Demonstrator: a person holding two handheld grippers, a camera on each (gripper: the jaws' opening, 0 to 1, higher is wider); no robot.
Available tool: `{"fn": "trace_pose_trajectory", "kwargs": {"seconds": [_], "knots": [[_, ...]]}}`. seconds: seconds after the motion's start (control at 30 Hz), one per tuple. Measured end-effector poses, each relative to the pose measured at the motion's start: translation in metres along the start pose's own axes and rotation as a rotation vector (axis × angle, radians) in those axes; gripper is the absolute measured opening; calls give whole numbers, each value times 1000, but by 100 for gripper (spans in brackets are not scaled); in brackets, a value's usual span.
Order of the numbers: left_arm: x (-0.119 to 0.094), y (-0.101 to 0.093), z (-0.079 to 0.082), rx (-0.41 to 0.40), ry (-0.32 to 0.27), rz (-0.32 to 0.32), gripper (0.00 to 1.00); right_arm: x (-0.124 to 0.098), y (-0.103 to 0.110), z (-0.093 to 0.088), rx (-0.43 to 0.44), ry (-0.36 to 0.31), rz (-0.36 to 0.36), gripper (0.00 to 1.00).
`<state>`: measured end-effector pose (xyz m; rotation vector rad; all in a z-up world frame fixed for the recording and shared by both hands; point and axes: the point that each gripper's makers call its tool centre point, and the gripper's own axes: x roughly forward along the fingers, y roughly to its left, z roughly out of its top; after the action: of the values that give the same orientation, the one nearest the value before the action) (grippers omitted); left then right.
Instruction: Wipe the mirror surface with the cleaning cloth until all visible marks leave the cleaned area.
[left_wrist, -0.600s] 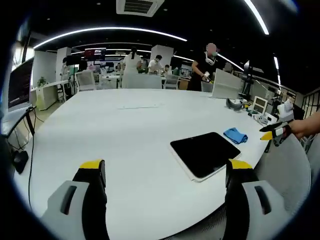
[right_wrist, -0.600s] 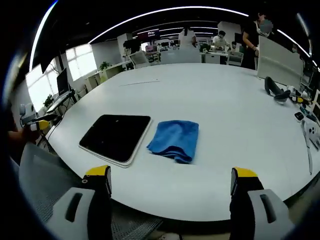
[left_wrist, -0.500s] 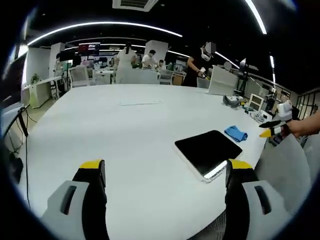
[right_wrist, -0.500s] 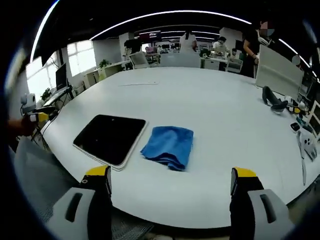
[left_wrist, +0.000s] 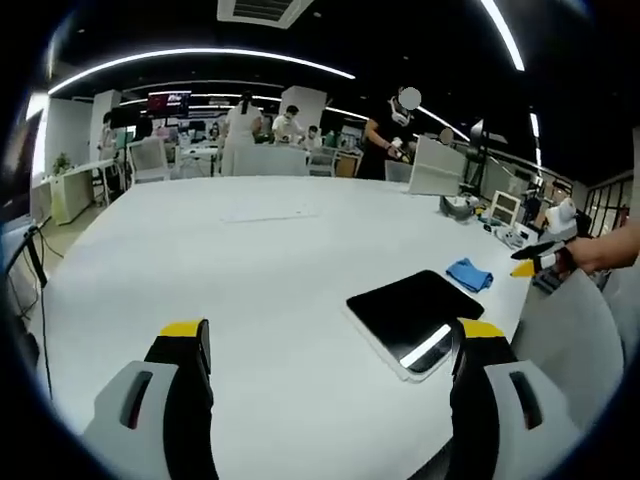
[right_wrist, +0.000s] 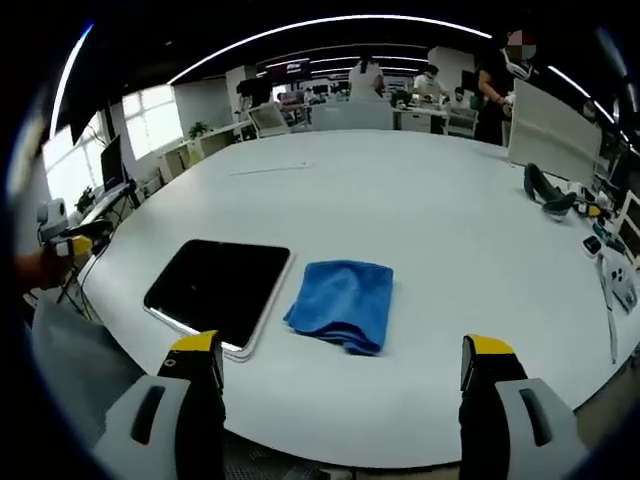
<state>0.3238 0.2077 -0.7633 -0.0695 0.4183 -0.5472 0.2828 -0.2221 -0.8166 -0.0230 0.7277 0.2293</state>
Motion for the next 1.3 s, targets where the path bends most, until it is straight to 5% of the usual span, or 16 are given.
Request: {"fn": "trace_pose_trajectory", "kwargs": {"seconds": [0.07, 0.3, 0.37, 0.47, 1.07, 1.13, 1.23, 1.3], "knots": [[0, 3, -11, -51, 53, 11, 99, 1, 0, -1, -7, -7, 6, 98], [-2, 0, -8, -53, 21, 10, 99, -3, -5, -12, 24, -6, -18, 98], [-3, 8, -11, 20, 4, 67, 99, -4, -5, -14, 3, -3, -26, 98], [-3, -4, -21, -19, 50, 23, 99, -7, 1, -13, 18, -19, -10, 97], [2, -4, -6, 14, 46, -25, 99, -2, -17, -18, 51, -9, -64, 98], [-2, -1, -5, 1, 36, -15, 99, 0, -12, -19, 94, -32, -71, 97], [-8, 2, -11, -4, 47, -10, 99, 0, -21, -14, 295, -108, -89, 96], [-10, 10, -19, -5, 63, 1, 99, -2, -23, -22, 269, -80, -93, 97]]}}
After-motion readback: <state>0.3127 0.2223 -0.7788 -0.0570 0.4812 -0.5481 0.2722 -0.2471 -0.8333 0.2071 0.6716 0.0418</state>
